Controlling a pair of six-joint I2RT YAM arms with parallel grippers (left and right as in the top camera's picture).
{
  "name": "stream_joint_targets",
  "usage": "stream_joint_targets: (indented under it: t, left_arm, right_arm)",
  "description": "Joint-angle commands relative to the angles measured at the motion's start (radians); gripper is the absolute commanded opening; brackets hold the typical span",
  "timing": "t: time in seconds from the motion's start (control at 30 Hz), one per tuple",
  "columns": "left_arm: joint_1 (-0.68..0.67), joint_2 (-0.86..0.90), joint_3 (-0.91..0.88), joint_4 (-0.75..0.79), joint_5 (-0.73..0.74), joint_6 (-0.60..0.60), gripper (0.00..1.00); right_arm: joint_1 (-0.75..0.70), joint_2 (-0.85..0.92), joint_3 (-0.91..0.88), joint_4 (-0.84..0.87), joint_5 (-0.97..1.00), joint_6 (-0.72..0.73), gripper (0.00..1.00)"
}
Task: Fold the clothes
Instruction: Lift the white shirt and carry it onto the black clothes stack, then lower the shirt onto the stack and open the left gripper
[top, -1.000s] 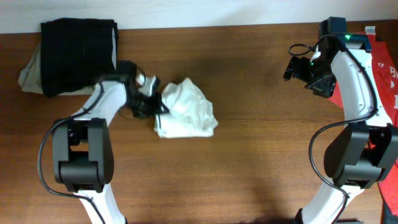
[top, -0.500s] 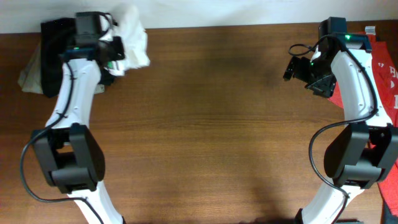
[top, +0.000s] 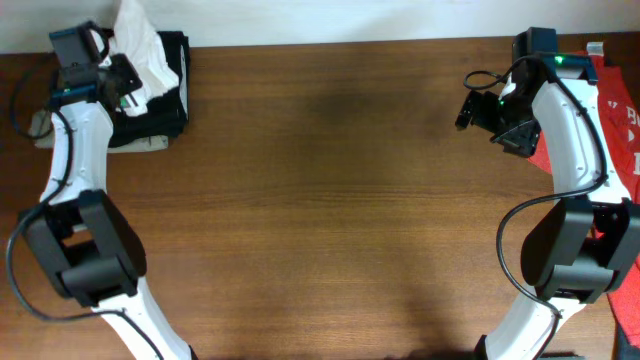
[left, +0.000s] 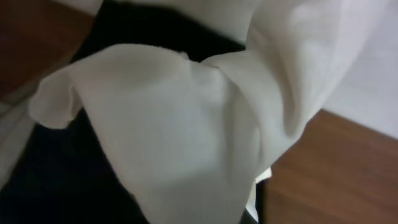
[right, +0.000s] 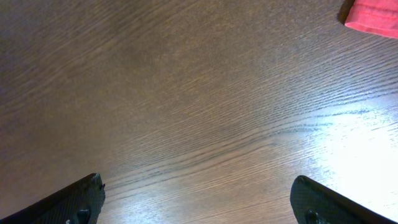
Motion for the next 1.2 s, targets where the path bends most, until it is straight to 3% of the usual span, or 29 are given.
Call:
stream_joint_targets:
  t: [0.0, 0.07, 0.13, 0.2, 0.27, 0.3, 0.7, 0.73, 0.77, 0.83, 0.87, 1.17]
  left_arm:
    - [0.041, 0.118, 0.015, 0.027, -0.021, -0.024, 0.01]
    - [0.074, 0.169, 0.015, 0.038, -0.047, -0.025, 0.02]
    - [0.105, 0.197, 0.015, 0.038, -0.084, -0.025, 0.17]
    - [0.137, 0.203, 0.015, 0.032, -0.089, -0.025, 0.62]
    - [0.165, 0.195, 0.016, 0.034, -0.085, -0.025, 0.81]
    - [0.175, 0.188, 0.021, 0.034, -0.085, -0.025, 0.97]
    - [0.185, 0.031, 0.040, 0.034, -0.039, -0.025, 0.99]
    - [0.183, 0.036, 0.040, 0.036, -0.035, -0.040, 0.91]
    - [0.182, 0.040, 0.040, 0.039, -0.036, -0.054, 0.74]
    - [0.173, 0.057, 0.040, 0.058, -0.036, -0.074, 0.18]
    - [0.163, 0.071, 0.040, 0.068, -0.035, -0.074, 0.00]
    - [0.025, 0.217, 0.040, 0.116, 0.016, -0.073, 0.01]
  right_arm:
    - [-0.002, -0.010, 0.005, 0.000, 0.016, -0.010, 0.99]
    - [-0.002, -0.010, 0.005, 0.000, 0.016, -0.010, 0.99]
    - [-0.002, -0.010, 0.005, -0.001, 0.016, -0.010, 0.99]
    - [-0.002, -0.010, 0.005, 0.000, 0.016, -0.010, 0.99]
    - [-0.002, -0.010, 0.005, -0.001, 0.016, -0.010, 0.99]
    - [-0.002, -0.010, 0.005, -0.001, 0.016, -0.010, 0.99]
    - [-0.002, -0.010, 0.005, -0.001, 0.016, -0.010, 0.99]
    - [-0.002, -0.010, 0.005, -0.001, 0.016, -0.010, 0.99]
    - [-0.002, -0.010, 0.005, -0.001, 0.016, -0.010, 0.99]
    - [-0.002, -0.010, 0.005, 0.000, 0.016, -0.010, 0.99]
    - [-0.002, -0.010, 0.005, -0.001, 0.016, -0.010, 0.99]
    - [-0.002, -0.010, 0.005, -0.001, 0.016, -0.010, 0.99]
